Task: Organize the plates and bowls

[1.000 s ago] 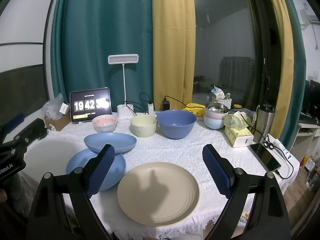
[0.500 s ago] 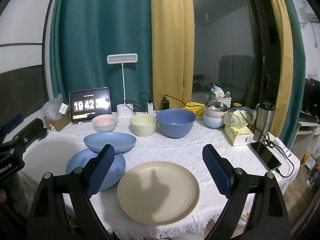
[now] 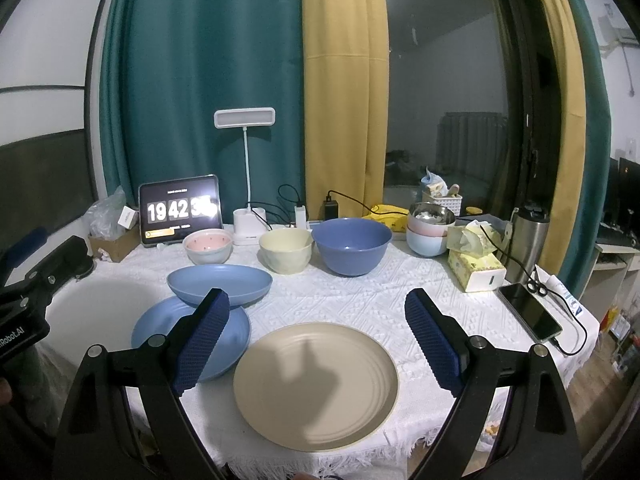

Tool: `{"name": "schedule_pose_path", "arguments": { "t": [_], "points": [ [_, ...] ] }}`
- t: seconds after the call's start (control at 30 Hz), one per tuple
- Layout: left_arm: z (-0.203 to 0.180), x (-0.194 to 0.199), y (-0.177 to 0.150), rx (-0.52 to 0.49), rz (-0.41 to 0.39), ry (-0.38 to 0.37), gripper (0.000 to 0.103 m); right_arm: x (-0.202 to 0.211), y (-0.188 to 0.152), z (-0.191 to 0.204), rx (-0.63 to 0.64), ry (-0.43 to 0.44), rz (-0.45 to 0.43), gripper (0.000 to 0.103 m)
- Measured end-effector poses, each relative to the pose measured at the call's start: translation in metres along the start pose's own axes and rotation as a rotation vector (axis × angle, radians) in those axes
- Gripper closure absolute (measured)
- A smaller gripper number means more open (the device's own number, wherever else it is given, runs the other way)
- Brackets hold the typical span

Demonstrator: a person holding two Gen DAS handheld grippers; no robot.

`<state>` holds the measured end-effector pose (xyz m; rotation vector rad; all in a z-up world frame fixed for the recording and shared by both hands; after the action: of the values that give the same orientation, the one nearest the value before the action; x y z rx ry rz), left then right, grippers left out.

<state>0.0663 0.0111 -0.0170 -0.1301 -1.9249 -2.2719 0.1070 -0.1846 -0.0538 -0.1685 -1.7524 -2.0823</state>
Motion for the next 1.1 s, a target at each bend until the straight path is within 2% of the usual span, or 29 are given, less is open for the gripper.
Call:
{"name": "schedule_pose_path", "arguments": {
  "t": [0.57, 0.8, 0.97, 1.1],
  "points": [
    [0.001, 0.001, -0.002, 0.000, 0.003, -0.005, 0.001, 0.000, -0.003, 0.000, -0.003, 0.003, 0.004, 0.011],
    [-0.002, -0.004, -0.006, -0.007, 0.020, -0.016, 0.001, -0.004, -0.016, -0.011, -0.009, -0.002, 0.019, 0.011],
    [-0.013, -0.013, -0.013, -0.009, 0.054, -0.067, 0.001, -0.010, -0.014, -0.013, -0.002, -0.006, 0.019, 0.011],
    [-0.029, -0.027, -0.027, -0.026, 0.113, -0.131, 0.001, -0.024, -0.016, -0.021, -0.022, -0.020, 0.041, 0.011]
  ]
}}
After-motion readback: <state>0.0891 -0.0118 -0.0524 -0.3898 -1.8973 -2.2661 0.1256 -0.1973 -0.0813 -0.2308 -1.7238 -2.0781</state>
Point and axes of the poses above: each gripper's, at about its wrist camera, not at the fingertips, and x roughly against the way its jaws point, z to its left, y to its top, the point moved 7 cm from there along -x, roughly the way its jaws point, and after that the axes turned 11 degrees about -x, right-handed, at the moved point
